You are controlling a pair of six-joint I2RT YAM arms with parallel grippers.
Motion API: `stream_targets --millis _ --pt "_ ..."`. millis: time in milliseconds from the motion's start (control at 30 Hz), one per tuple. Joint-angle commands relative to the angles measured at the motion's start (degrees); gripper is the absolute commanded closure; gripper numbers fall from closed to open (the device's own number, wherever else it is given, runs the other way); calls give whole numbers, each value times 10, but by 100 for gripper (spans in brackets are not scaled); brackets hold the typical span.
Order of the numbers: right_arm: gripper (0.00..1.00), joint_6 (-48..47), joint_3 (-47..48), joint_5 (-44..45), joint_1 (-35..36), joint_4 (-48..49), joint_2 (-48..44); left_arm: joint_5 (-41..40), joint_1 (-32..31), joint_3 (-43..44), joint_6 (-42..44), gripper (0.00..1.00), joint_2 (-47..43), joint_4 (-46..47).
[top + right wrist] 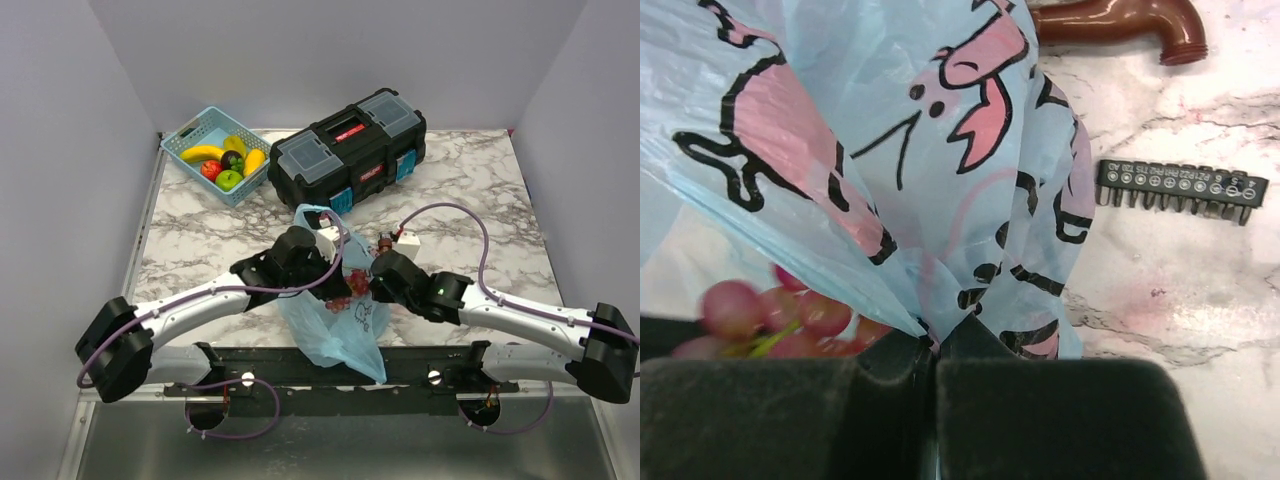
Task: Take the fake fruits out of the plastic bag
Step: Take out the fake fruit from the plastic bag, then place the fake fruit in the bin.
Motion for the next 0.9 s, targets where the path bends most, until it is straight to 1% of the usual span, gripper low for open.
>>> stream_targets --millis 0,100,200,300,400,533,633,700,767,867 --pt "99 27 2 36 4 -46 -13 53 0 -5 41 100 -66 -10" --pt "99 25 -13 37 4 -36 -23 72 0 -15 62 100 -109 -10" --pt "99 37 -12 32 4 -54 -28 103 0 -18 77 100 -152 4" --pt "99 34 -31 31 4 -32 -36 139 0 -6 84 100 -188 25" --pt "99 42 -24 26 4 -50 -34 147 1 31 84 100 -212 28" --pt "99 41 -39 29 4 -34 -41 160 2 82 86 100 -227 29" --pt "99 49 -31 26 4 -53 -42 138 13 114 76 100 -235 26" --pt "99 48 -41 27 4 -44 -49 115 25 138 75 100 -241 13" --pt "99 42 -48 25 4 -36 -54 55 37 150 74 100 -251 1" --pt "99 47 -45 23 4 -47 -57 -103 69 161 46 100 -264 -17"
